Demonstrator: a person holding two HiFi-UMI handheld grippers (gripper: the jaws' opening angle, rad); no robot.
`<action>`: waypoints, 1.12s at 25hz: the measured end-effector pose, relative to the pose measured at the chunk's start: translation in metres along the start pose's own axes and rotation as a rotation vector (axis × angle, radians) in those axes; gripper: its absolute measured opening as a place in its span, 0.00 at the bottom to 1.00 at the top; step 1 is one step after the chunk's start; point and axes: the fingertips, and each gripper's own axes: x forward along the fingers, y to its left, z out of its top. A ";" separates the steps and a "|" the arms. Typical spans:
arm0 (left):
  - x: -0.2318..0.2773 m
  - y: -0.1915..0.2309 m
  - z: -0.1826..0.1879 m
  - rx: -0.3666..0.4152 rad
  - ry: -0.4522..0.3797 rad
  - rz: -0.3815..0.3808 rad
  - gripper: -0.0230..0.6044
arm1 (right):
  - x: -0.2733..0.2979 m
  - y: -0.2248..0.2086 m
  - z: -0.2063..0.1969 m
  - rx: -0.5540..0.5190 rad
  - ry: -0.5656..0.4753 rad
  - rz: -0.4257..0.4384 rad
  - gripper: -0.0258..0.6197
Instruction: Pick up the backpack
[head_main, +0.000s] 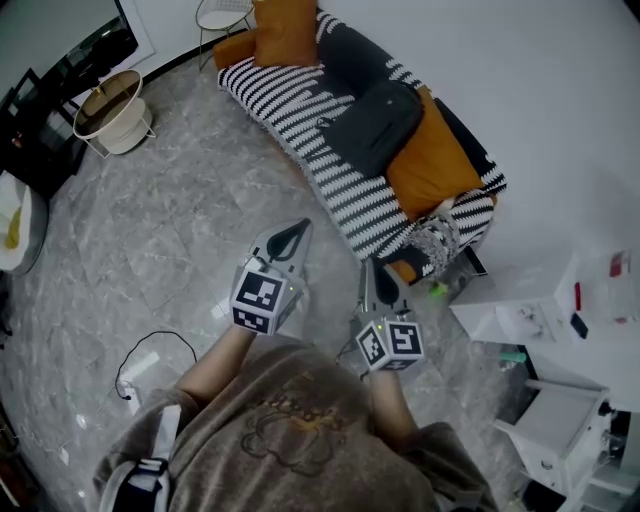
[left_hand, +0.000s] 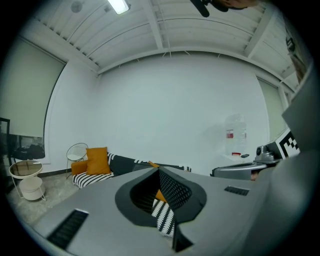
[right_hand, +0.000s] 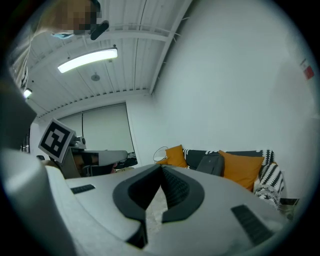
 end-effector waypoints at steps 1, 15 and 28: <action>0.007 0.006 0.001 -0.003 0.002 -0.001 0.04 | 0.009 -0.002 0.002 0.000 0.002 0.000 0.04; 0.124 0.077 0.045 0.008 -0.007 -0.058 0.04 | 0.127 -0.050 0.052 -0.003 -0.017 -0.048 0.04; 0.190 0.122 0.074 0.029 -0.014 -0.148 0.04 | 0.193 -0.073 0.076 -0.006 -0.033 -0.139 0.04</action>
